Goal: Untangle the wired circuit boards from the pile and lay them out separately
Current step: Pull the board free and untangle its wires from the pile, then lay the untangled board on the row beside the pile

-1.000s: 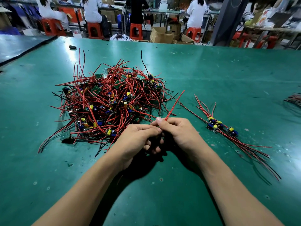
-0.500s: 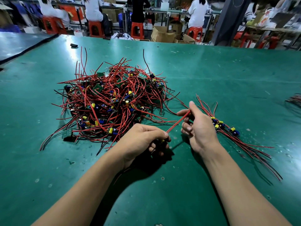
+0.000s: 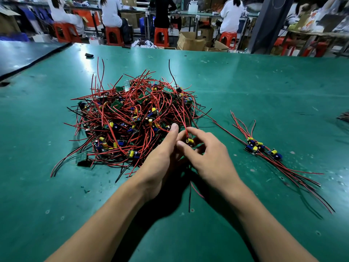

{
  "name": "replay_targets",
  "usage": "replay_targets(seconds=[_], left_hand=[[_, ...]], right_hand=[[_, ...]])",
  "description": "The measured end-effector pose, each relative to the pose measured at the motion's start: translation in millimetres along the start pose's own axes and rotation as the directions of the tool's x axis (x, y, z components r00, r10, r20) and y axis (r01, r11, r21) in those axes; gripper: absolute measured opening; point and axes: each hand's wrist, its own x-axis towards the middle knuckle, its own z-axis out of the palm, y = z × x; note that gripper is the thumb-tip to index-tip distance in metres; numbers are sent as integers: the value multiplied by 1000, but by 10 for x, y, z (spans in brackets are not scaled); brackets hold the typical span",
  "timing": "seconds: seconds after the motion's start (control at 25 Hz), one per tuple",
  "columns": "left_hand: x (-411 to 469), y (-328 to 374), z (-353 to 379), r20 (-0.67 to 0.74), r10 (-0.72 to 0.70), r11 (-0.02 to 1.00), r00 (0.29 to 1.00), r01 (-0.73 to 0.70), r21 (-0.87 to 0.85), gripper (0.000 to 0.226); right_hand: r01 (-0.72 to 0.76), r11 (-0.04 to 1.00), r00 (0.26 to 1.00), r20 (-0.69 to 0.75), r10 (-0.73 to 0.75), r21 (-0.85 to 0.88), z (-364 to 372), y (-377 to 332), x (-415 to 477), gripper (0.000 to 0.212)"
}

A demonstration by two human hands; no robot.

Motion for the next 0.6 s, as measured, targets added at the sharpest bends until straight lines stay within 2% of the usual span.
replay_targets(seconds=[0.12, 0.2, 0.24, 0.28, 0.32, 0.36, 0.4, 0.52, 0.6], left_hand=[[133, 9, 5, -13, 44, 995, 999, -43, 88, 41], [176, 12, 32, -132, 110, 955, 985, -68, 290, 39], [189, -38, -30, -199, 239, 885, 950, -129, 446, 31], [179, -91, -112, -234, 416, 739, 879, -177, 650, 24], [163, -132, -187, -216, 556, 547, 803, -158, 822, 20], [160, -160, -255, -178, 640, 399, 747, -126, 908, 21], [140, -180, -299, -159, 671, 332, 724, -102, 938, 24], [192, -208, -327, -146, 674, 291, 724, -79, 953, 29], [211, -234, -318, -138, 666, 260, 733, -54, 964, 31]], right_hand=[[-5, 999, 998, -63, 8, 47, -95, 6, 42, 35], [-57, 997, 987, -146, 63, 47, -177, 59, 103, 31], [-84, 996, 975, -204, 90, 36, -236, 97, 139, 30], [-114, 994, 959, -261, 109, -2, -311, 136, 172, 29], [-147, 986, 945, -304, 116, -79, -396, 181, 196, 29], [-186, 965, 939, -324, 120, -183, -477, 233, 209, 28], [-230, 930, 939, -316, 135, -287, -547, 286, 217, 29], [-364, 773, 929, -257, 265, -519, -611, 368, 194, 37], [-370, 698, 927, -287, 240, -613, -553, 368, 177, 44]])
